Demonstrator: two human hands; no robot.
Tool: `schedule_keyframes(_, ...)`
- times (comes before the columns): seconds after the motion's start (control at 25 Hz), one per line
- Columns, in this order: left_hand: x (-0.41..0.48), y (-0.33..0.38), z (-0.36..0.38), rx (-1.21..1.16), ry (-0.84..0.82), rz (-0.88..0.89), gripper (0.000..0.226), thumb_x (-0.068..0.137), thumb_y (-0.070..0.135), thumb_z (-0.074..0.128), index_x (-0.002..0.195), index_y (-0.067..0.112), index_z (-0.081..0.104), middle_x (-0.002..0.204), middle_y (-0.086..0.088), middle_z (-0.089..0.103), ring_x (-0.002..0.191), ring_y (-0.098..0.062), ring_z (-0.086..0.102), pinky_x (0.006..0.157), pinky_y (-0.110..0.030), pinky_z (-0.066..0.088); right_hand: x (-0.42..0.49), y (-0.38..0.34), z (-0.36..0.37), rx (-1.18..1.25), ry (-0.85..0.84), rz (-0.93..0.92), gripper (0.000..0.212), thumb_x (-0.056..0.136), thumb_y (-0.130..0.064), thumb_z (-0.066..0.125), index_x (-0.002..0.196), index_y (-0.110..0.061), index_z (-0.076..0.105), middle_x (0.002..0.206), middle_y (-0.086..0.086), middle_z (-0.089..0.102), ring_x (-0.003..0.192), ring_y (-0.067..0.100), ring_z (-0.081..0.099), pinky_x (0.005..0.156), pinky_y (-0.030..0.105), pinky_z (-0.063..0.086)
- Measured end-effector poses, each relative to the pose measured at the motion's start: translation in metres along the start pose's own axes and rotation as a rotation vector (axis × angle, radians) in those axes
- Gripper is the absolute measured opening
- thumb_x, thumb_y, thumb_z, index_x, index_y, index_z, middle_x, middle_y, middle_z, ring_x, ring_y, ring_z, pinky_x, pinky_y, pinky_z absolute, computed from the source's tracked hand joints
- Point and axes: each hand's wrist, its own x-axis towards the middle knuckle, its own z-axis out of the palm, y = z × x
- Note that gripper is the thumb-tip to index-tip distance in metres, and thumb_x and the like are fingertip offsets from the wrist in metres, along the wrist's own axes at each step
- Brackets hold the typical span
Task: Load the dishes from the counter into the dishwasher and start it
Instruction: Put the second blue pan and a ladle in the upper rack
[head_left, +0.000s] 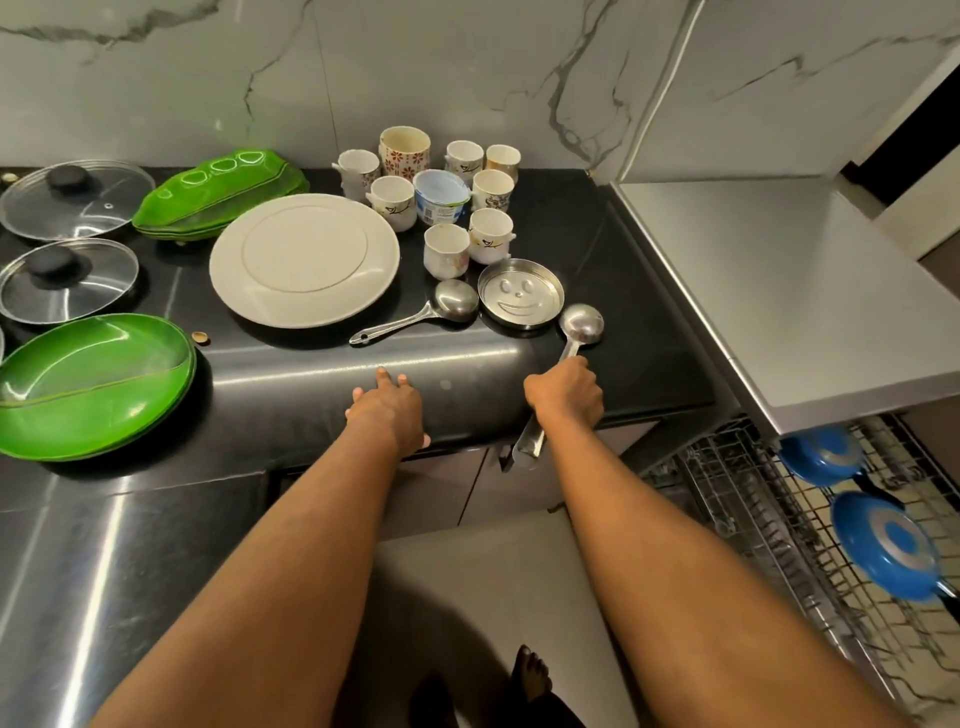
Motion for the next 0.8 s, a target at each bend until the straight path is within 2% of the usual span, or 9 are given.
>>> schedule_keyframes(0.16,0.001,-0.001,0.001,0.029,-0.007,-0.006,0.096,0.093,0.042,0.063,0.156,0.004,0.000,0.162,-0.021,-0.007,0.143,-0.053,0.016,0.115,-0.054,0.030,-0.001,0.011,-0.011,-0.111,-0.033,-0.039,0.030,0.087,-0.017,0.062,0.116,-0.009,0.059,0.115,0.011,0.064,0.106,0.030,0.063,0.076,0.036,0.050)
schedule_keyframes(0.36,-0.002,-0.002,0.001,0.065,0.015,0.023,0.095,0.094,0.044,0.061,0.156,0.003,0.001,0.162,-0.024,-0.004,0.144,-0.048,0.021,0.117,-0.049,0.026,-0.004,0.038,-0.027,-0.170,-0.080,-0.048,0.032,0.087,-0.016,0.062,0.119,-0.009,0.060,0.119,0.012,0.063,0.110,0.031,0.061,0.083,0.038,0.051)
schedule_keyframes(0.48,-0.010,-0.003,0.002,0.078,0.029,0.015,0.089,0.096,0.044,0.058,0.156,0.006,0.005,0.162,-0.022,-0.001,0.144,-0.047,0.022,0.115,-0.048,0.027,-0.011,0.062,-0.034,-0.180,-0.082,-0.096,0.029,0.086,-0.015,0.064,0.115,-0.009,0.063,0.116,0.012,0.064,0.109,0.031,0.060,0.081,0.036,0.050)
schedule_keyframes(0.6,-0.024,0.009,0.014,0.175,0.197,0.084,0.073,0.096,0.035,0.056,0.153,0.012,0.017,0.161,-0.017,0.011,0.140,-0.041,0.030,0.111,-0.050,0.033,-0.016,0.092,-0.040,-0.180,-0.070,-0.136,0.025,0.087,-0.014,0.064,0.111,-0.008,0.065,0.115,0.014,0.064,0.110,0.033,0.058,0.082,0.037,0.050)
schedule_keyframes(0.72,-0.043,0.046,0.040,0.193,0.399,0.212,0.071,0.091,0.022,0.052,0.154,0.017,0.020,0.163,-0.014,0.007,0.147,-0.036,0.017,0.118,-0.052,0.021,-0.017,0.127,-0.045,-0.178,-0.059,-0.166,0.022,0.087,-0.014,0.062,0.108,-0.006,0.064,0.114,0.015,0.063,0.108,0.035,0.060,0.083,0.039,0.052)
schedule_keyframes(0.8,-0.058,0.079,0.062,0.142,0.410,0.272,0.070,0.092,0.022,0.047,0.156,0.019,0.017,0.164,-0.012,0.002,0.150,-0.034,0.009,0.121,-0.051,0.012,-0.018,0.149,-0.046,-0.183,-0.050,-0.210,0.020,0.089,-0.013,0.059,0.107,-0.006,0.064,0.112,0.016,0.064,0.106,0.036,0.061,0.081,0.039,0.052)
